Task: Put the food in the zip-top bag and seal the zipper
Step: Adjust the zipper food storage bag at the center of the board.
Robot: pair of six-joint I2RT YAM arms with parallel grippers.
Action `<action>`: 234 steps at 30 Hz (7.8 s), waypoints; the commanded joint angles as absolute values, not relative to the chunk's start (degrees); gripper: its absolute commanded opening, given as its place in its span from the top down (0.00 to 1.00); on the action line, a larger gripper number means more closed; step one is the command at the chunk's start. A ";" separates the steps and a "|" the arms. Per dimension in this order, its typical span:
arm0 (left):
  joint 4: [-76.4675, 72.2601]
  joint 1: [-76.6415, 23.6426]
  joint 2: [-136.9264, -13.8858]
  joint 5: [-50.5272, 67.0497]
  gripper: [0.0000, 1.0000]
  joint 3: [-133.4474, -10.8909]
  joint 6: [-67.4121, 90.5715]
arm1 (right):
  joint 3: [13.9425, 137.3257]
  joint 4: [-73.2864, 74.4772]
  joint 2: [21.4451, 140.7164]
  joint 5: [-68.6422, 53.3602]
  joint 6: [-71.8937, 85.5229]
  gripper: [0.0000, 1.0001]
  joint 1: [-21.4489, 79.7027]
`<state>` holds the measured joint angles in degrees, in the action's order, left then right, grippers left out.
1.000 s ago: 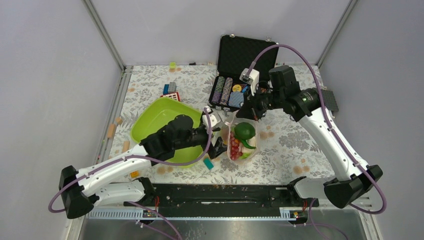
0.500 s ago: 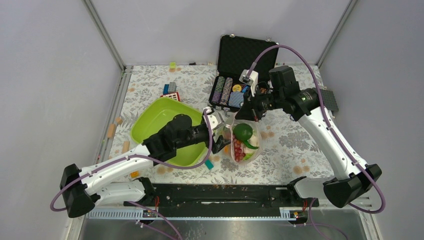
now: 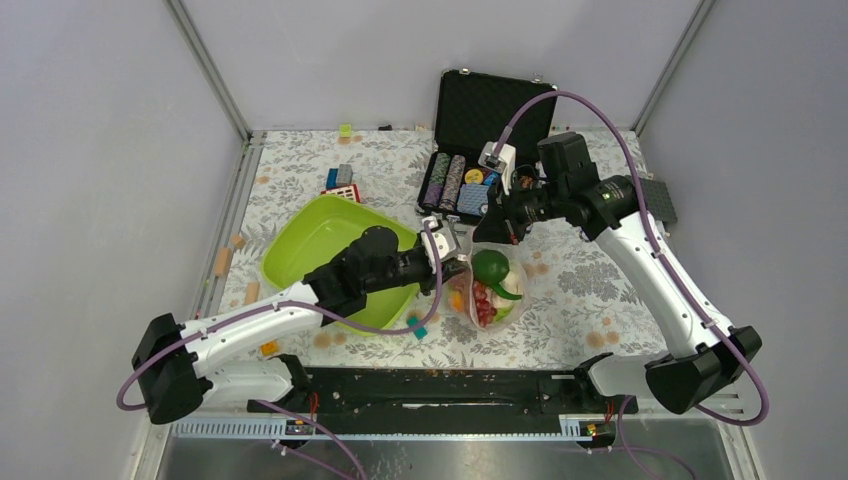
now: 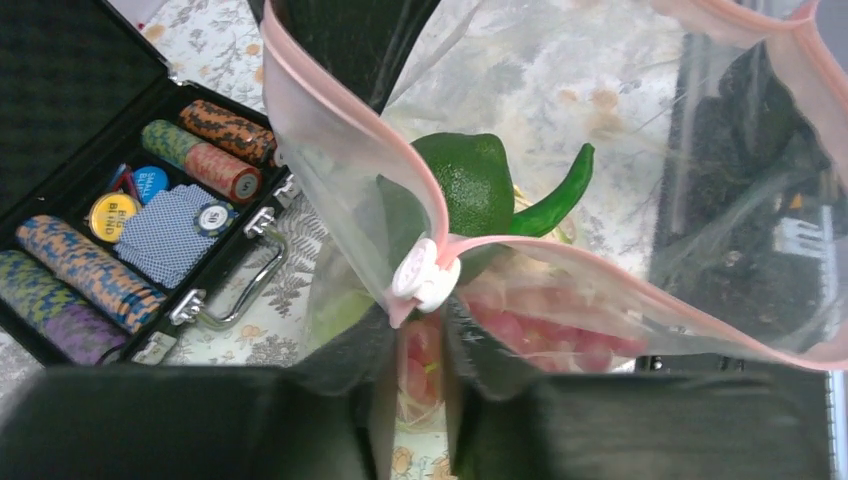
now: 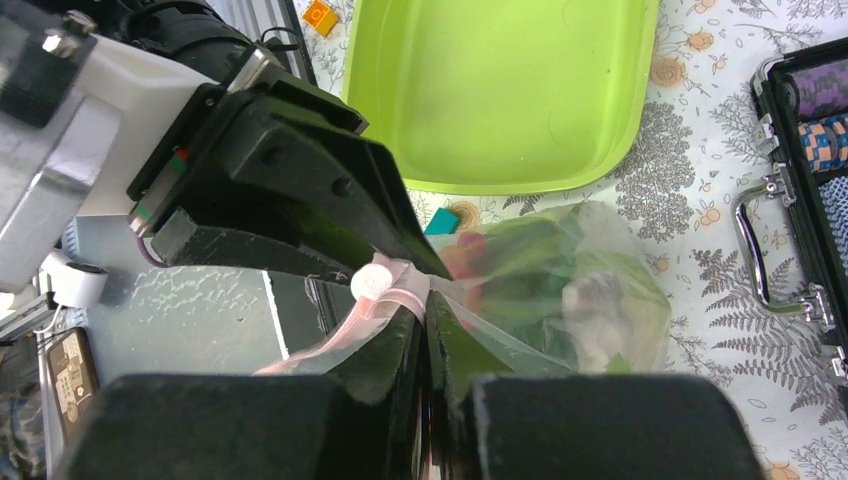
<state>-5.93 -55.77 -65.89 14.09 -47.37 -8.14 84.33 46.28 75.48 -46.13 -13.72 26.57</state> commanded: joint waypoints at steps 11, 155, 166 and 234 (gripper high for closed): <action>-16.02 -55.72 -58.88 15.40 1.00 -43.36 3.73 | 80.98 43.25 69.21 -31.93 -0.70 0.41 25.93; -16.37 -69.74 -52.06 -18.18 1.00 -37.61 9.03 | 66.49 34.11 51.69 -47.30 -21.15 0.25 28.60; -15.23 -69.34 -51.94 -17.05 1.00 -38.64 9.18 | 66.63 41.51 58.19 -31.98 -26.08 0.58 38.18; -40.04 -51.28 -62.91 29.92 0.76 -37.82 1.91 | 68.05 37.59 55.06 -25.18 -12.31 1.00 38.57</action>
<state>-35.75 -51.64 -64.31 25.50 -35.38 1.15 65.41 38.28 54.81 -26.65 -12.97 38.09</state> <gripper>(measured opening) 0.286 0.022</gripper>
